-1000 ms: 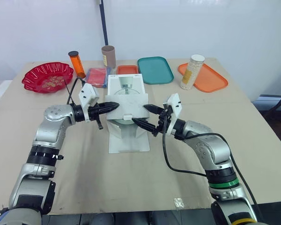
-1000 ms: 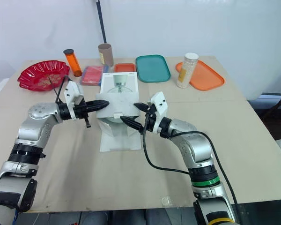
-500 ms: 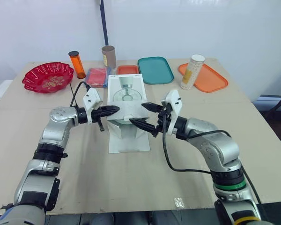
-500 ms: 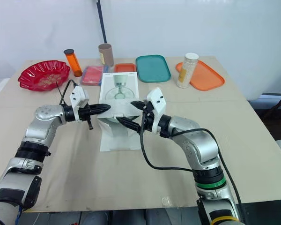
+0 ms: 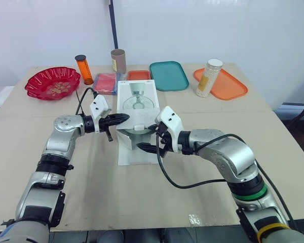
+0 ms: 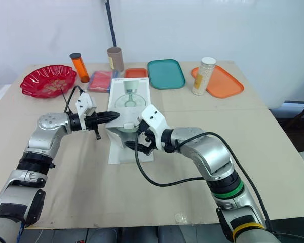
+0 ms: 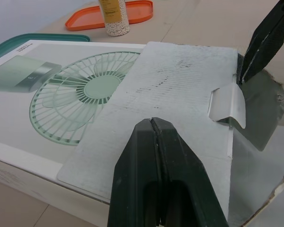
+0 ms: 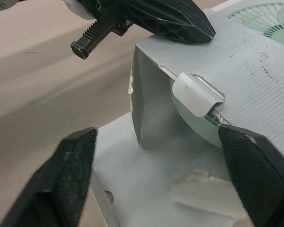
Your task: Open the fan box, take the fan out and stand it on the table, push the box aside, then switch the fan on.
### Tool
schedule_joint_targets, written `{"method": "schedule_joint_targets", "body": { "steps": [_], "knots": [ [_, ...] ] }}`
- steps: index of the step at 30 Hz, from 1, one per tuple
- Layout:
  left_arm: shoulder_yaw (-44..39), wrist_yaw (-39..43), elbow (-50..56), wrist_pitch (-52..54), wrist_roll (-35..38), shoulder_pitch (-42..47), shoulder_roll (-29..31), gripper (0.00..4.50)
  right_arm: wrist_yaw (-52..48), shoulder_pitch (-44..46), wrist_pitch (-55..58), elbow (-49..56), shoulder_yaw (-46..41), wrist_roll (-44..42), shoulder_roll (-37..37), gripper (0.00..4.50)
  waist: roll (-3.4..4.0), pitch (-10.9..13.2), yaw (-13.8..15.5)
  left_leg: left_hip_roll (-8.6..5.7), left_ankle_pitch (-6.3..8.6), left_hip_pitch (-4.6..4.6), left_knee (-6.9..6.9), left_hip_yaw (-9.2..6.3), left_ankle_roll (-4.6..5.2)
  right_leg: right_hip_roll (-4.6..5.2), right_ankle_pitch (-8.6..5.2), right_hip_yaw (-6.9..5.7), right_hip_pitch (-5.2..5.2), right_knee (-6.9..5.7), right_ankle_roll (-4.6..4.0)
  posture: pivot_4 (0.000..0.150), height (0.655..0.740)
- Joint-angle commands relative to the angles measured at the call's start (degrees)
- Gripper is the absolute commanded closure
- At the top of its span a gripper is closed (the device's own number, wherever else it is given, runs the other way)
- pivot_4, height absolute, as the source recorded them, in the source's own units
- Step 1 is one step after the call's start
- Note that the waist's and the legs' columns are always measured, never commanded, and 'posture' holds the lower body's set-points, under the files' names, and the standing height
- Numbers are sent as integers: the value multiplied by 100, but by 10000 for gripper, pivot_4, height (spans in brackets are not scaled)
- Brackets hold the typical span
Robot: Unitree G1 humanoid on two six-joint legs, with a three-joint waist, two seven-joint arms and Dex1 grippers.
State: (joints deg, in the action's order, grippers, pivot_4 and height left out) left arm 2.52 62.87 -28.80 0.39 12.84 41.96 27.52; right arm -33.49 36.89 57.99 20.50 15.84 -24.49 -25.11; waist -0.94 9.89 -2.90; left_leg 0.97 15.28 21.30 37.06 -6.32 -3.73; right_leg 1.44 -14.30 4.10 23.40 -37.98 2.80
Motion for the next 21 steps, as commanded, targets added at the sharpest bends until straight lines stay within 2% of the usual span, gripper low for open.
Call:
{"method": "schedule_joint_targets", "body": {
  "steps": [1, 3, 4, 5, 6, 21],
  "knots": [
    [-31, -36, -36, -78, -29, 119, -31, 45000, 78, 225, 23, 127, -4, 75, 59, 22150, 0, 0, 0, 0, 0, 0, 0, 0, 0, 0, 0, 0, 0, 0, 0, 1500, 7400],
    [-31, -43, -59, -92, -37, 134, -47, 45000, 94, 267, 63, 89, 22, 117, 64, 32462, 0, 0, 0, 0, 0, 0, 0, 0, 0, 0, 0, 0, 0, 0, 0, 1500, 7400],
    [-30, -45, -74, -105, -41, 141, -56, 45000, 84, 284, 93, 97, 43, 123, 52, 35311, 0, 0, 0, 0, 0, 0, 0, 0, 0, 0, 0, 0, 0, 0, 0, 1500, 7400],
    [-29, -47, -81, -111, -43, 147, -66, 45000, 72, 297, 155, 130, 76, 128, 15, 41286, 0, 0, 0, -1, 0, 0, 0, 0, 0, 0, 0, 0, -1, 0, 0, 1500, 7400],
    [-29, -47, -88, -124, -46, 149, -77, 45000, 59, 298, 193, 184, 137, 169, -67, 44441, 0, 0, 0, 0, 0, 0, 0, 0, 0, 0, 0, 0, -1, 0, 0, 1500, 7400],
    [-6, -47, -244, -264, -119, 206, -202, 45000, -99, 143, 433, 696, 517, 511, -1139, 44441, 0, 0, 13, -4, 0, 0, 3, -2, 0, 3, -2, 0, -3, 0, 4, 1500, 7400]
  ]
}}
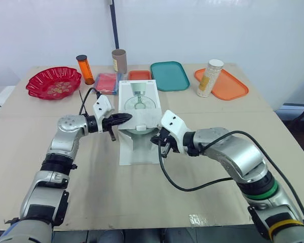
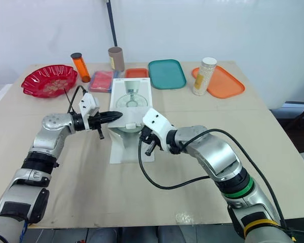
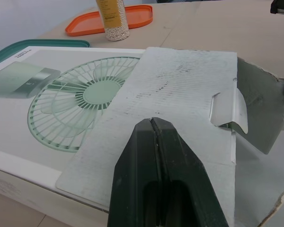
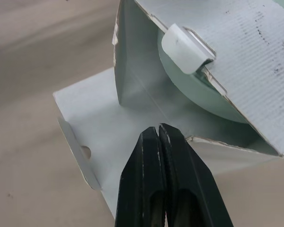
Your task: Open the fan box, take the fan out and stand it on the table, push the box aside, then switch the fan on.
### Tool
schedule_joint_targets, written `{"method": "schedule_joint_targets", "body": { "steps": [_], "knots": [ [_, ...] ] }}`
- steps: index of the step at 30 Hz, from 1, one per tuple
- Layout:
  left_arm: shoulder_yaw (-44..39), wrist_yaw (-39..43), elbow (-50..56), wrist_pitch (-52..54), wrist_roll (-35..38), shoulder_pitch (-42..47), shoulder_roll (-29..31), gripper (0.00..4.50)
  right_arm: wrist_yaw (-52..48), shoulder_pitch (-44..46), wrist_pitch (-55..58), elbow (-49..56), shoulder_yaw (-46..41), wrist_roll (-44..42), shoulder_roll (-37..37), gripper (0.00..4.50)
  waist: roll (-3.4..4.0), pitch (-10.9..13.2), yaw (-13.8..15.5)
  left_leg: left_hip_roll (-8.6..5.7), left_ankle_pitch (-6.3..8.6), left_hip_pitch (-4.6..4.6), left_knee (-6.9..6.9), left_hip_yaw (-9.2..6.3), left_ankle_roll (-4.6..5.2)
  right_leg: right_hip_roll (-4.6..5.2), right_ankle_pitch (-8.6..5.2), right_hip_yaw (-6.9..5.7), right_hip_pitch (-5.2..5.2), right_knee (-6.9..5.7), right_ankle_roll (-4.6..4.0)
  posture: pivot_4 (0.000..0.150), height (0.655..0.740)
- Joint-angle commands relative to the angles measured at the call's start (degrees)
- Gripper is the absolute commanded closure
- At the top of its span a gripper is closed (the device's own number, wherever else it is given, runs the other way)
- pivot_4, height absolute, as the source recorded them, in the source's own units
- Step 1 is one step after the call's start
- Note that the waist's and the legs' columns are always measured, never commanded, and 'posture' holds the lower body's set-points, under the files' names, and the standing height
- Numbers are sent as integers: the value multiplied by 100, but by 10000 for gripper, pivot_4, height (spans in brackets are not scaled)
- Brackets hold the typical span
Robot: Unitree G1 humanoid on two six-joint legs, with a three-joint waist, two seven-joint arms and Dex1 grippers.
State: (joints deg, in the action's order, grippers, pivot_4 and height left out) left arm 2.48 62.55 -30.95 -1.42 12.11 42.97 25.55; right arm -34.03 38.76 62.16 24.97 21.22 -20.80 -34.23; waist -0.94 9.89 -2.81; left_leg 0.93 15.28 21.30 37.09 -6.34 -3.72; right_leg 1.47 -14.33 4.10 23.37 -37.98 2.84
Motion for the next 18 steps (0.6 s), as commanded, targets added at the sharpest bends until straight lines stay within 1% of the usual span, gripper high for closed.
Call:
{"method": "schedule_joint_targets", "body": {
  "steps": [1, 7, 10, 13, 18],
  "knots": [
    [-2, -16, -37, -89, -50, 109, -12, 45000, -68, -72, 21, 296, -21, 153, -310, 44441, 0, 0, 3, -1, 0, 0, 0, 0, 0, 0, -1, 0, 0, 0, 1, 1500, 7400],
    [20, 7, -61, -130, -89, 66, -48, 45000, -146, -328, -62, 448, -71, 359, -925, 44441, -2, 0, 6, -1, 0, 0, 2, 0, 0, 0, -2, 0, -3, 0, 2, 1500, 7400],
    [27, 61, -49, -161, -81, 30, -48, 45000, -167, -429, -119, 453, -116, 453, -1084, 44441, -2, 0, 6, -1, 1, 0, 1, 0, 1, 0, -4, 1, -2, 1, 3, 1500, 7400],
    [29, 106, -37, -166, -69, 8, -48, 45000, -103, -488, -208, 219, -150, 558, -1025, 44441, -2, 0, 0, -1, 1, 0, 1, 0, 2, -1, -5, 2, -1, 1, 2, 1500, 7400],
    [16, 137, 59, -125, -40, -36, -27, 45000, 149, -439, -415, -350, -151, 779, -614, 44441, -2, 0, 3, -1, 1, 0, 1, 0, 3, 0, -5, 1, -1, 1, 2, 1500, 7400]
  ]
}}
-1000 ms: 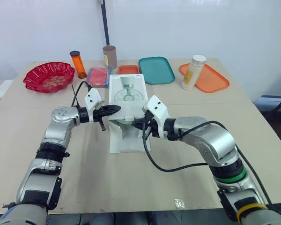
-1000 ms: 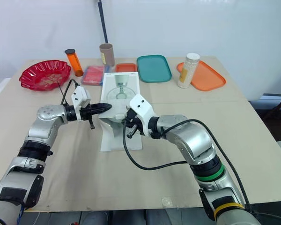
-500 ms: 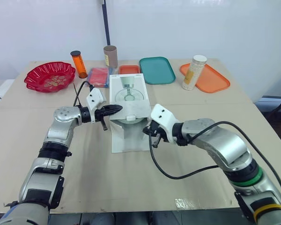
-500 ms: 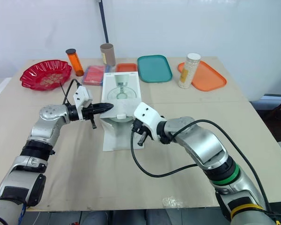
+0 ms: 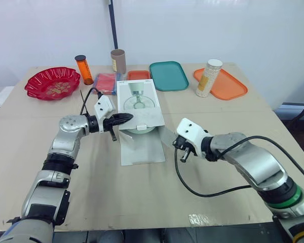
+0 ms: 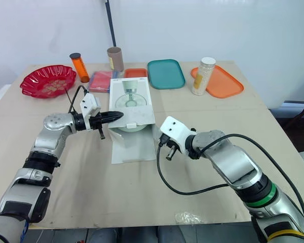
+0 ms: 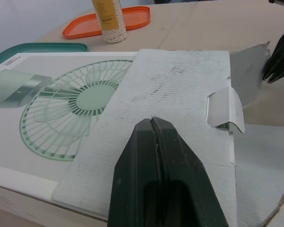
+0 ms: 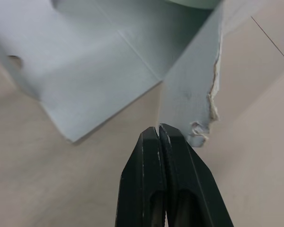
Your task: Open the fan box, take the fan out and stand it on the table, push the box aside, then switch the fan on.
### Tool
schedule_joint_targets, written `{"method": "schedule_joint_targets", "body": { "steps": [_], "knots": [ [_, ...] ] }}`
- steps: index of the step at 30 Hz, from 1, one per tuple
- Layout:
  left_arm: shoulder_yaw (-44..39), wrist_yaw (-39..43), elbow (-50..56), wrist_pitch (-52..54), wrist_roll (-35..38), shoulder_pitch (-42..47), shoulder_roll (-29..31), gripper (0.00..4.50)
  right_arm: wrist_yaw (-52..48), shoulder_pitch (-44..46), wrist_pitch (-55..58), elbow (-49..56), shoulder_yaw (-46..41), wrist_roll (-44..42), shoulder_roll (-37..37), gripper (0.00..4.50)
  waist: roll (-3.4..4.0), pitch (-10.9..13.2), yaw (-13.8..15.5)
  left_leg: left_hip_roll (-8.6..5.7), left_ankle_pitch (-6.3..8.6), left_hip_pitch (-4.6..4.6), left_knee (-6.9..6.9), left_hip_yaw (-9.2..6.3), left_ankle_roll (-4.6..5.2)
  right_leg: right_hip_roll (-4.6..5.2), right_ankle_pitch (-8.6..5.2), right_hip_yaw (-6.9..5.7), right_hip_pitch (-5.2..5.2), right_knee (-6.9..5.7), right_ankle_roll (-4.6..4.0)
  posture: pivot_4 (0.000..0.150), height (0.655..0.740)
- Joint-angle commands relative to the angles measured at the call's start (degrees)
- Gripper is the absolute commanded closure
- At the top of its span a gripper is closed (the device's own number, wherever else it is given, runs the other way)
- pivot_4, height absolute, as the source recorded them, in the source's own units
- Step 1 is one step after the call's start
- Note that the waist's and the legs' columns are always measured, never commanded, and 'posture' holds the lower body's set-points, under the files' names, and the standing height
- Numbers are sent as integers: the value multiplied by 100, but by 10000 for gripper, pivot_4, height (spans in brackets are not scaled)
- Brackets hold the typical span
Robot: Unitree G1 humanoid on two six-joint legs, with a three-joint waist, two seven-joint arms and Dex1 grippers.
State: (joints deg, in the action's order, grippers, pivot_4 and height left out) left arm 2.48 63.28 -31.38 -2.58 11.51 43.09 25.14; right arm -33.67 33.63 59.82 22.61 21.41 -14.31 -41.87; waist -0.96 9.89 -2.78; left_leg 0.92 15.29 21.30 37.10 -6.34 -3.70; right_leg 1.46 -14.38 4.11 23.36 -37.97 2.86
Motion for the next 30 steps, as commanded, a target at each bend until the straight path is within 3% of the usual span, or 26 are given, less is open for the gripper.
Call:
{"method": "schedule_joint_targets", "body": {
  "steps": [1, 14, 30],
  "knots": [
    [11, 66, 116, -8, 22, -59, 21, 45000, 175, 104, -198, -234, -182, 161, 275, 44441, 0, 0, -1, 1, 0, 0, -1, 0, 0, -1, 0, 0, 0, 0, 0, 1500, 7400],
    [-76, 88, 483, 205, 111, -315, 263, 45000, 616, 288, -1205, -1741, -198, 855, 1272, 44441, 0, 0, -6, 0, 0, 0, -1, 0, 0, 0, 0, 0, 1, 0, -1, 1500, 7400],
    [-93, 54, 595, 301, 87, -498, 495, 45000, 496, 209, -1431, -1554, -664, 747, 2031, 44441, 2, -1, -25, 3, 0, -4, -3, 0, 0, -2, 1, 0, 1, -3, -2, 1500, 7400]
  ]
}}
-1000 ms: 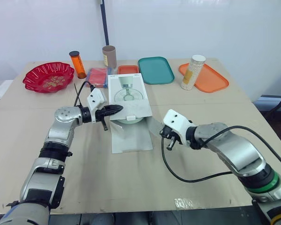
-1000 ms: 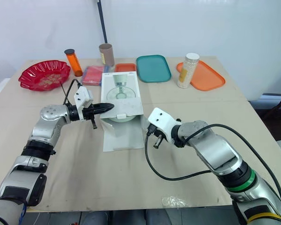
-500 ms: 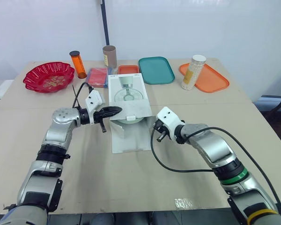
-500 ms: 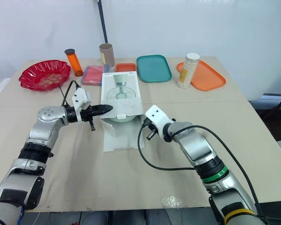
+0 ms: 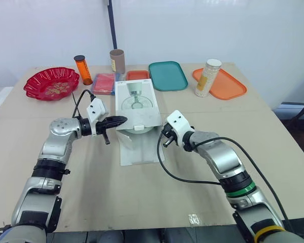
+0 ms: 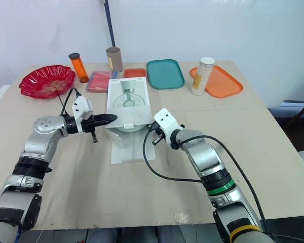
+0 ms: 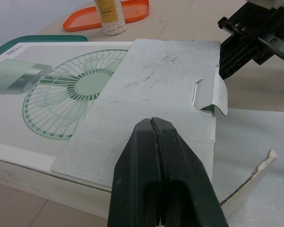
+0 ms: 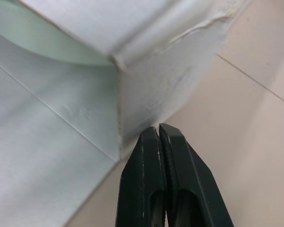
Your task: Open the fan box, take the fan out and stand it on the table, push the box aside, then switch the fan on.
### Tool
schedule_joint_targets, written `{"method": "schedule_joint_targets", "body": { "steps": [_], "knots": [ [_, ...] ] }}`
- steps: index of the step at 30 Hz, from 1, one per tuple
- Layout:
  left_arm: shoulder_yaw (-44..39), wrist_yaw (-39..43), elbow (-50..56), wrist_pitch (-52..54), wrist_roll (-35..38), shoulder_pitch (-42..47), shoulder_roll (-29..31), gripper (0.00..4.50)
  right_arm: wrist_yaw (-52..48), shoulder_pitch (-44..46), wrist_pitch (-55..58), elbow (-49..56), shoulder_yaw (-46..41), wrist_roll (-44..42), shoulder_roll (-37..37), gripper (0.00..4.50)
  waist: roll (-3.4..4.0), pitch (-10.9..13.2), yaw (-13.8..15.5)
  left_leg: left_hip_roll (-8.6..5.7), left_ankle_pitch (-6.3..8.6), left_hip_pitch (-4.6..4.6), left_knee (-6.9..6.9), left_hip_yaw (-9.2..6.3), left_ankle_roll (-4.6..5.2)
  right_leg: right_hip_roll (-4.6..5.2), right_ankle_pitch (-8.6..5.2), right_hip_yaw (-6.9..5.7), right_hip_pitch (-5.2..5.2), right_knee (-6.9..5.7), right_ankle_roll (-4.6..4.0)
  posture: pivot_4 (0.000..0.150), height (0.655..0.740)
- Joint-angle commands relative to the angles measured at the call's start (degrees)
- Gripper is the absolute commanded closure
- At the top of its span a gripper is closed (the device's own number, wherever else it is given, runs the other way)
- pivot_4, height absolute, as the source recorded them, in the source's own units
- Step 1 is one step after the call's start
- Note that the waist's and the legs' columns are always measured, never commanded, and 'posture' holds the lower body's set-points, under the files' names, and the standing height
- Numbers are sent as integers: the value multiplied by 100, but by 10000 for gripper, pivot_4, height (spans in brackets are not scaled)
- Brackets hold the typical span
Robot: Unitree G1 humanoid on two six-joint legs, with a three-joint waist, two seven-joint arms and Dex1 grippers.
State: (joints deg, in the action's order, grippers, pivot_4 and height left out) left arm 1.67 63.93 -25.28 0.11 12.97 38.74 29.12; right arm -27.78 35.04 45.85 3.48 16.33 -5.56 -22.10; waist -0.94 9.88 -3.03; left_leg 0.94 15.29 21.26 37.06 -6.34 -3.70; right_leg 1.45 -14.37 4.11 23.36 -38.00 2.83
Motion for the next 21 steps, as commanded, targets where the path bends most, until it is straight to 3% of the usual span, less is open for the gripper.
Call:
{"method": "schedule_joint_targets", "body": {
  "steps": [1, 21],
  "knots": [
    [-4, -11, -37, 24, -66, -48, 96, 45000, -123, 50, -16, 391, -172, -143, 64, 44441, 0, 0, 0, 0, 0, 0, 0, 0, 0, 0, 0, 0, 0, 0, 0, 1500, 7400],
    [109, 86, -351, -208, -207, 101, 59, 45000, -558, -319, 146, 997, -93, -241, 20, 44441, 1, 0, -27, 0, 0, -3, 0, 0, 0, -1, 0, 0, -1, -1, -1, 1500, 7400]
  ]
}}
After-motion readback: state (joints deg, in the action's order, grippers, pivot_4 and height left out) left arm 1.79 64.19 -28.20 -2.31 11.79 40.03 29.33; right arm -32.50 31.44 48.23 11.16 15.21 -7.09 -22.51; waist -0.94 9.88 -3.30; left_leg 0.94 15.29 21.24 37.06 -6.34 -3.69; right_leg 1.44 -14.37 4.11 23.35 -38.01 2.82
